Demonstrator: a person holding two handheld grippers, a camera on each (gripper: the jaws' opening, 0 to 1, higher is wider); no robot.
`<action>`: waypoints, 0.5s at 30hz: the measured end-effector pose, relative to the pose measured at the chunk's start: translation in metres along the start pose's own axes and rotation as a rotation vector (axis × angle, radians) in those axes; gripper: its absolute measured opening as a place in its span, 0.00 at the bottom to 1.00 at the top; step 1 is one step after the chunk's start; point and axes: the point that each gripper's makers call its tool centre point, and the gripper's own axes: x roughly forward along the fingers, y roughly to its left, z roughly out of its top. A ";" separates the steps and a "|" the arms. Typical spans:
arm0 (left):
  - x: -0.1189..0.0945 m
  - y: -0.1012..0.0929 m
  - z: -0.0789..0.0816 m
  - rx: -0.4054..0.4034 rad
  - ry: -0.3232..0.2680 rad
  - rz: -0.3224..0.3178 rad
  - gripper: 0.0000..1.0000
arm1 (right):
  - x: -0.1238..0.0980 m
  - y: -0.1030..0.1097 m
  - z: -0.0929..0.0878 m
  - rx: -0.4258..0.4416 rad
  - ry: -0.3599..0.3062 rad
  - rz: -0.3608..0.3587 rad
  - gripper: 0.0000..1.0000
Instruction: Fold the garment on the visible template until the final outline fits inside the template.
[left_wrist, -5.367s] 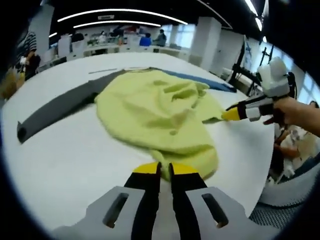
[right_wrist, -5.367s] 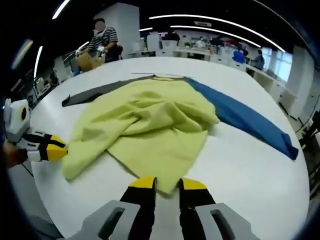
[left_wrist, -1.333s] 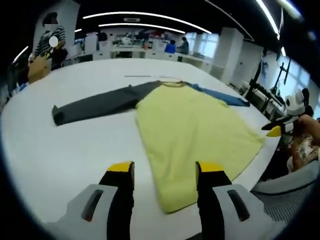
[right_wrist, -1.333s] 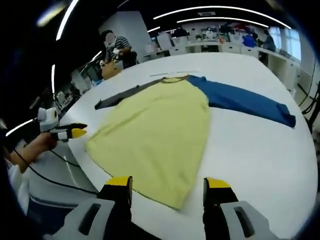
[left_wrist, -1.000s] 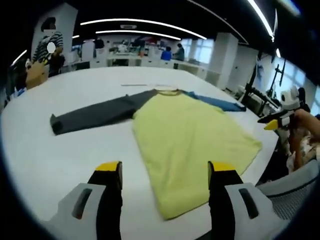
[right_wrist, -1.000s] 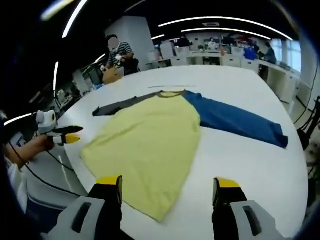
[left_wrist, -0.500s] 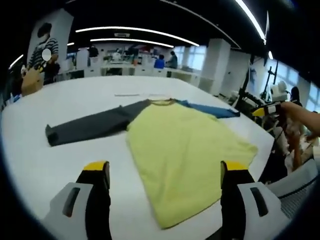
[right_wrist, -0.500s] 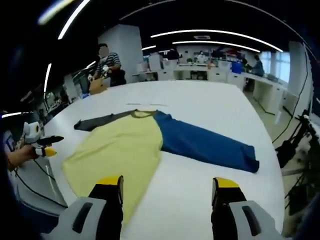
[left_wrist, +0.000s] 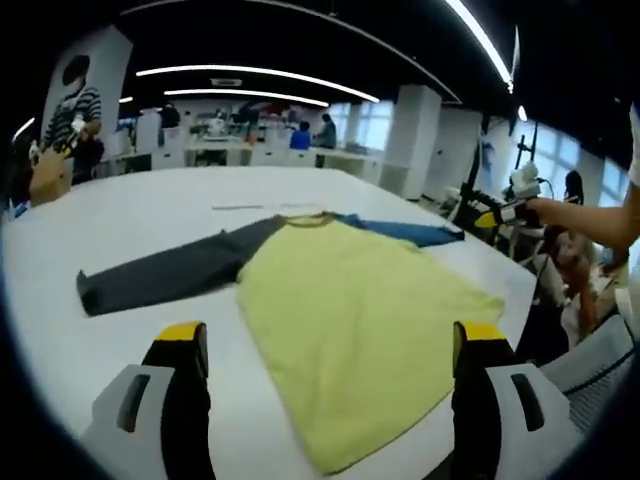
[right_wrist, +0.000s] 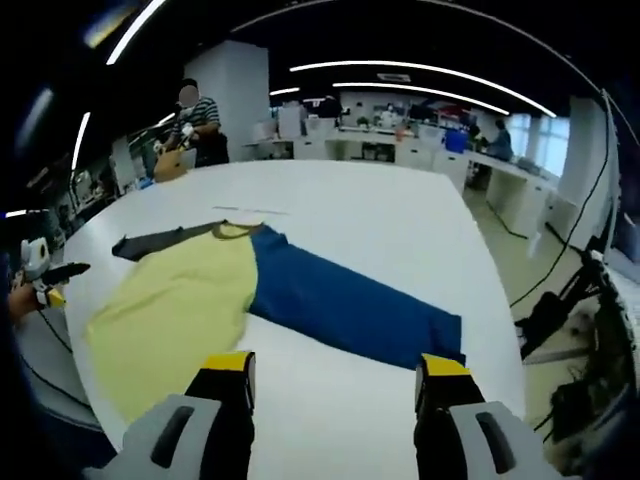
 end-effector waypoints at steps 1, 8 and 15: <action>0.001 -0.001 0.000 0.001 0.004 -0.005 0.99 | 0.004 -0.006 0.002 0.001 -0.006 -0.007 0.59; 0.005 -0.006 0.001 0.033 0.023 -0.023 0.99 | 0.025 -0.044 0.004 -0.020 0.015 -0.067 0.49; 0.008 -0.004 -0.007 0.062 0.064 -0.025 0.99 | 0.043 -0.067 -0.009 -0.046 0.077 -0.082 0.43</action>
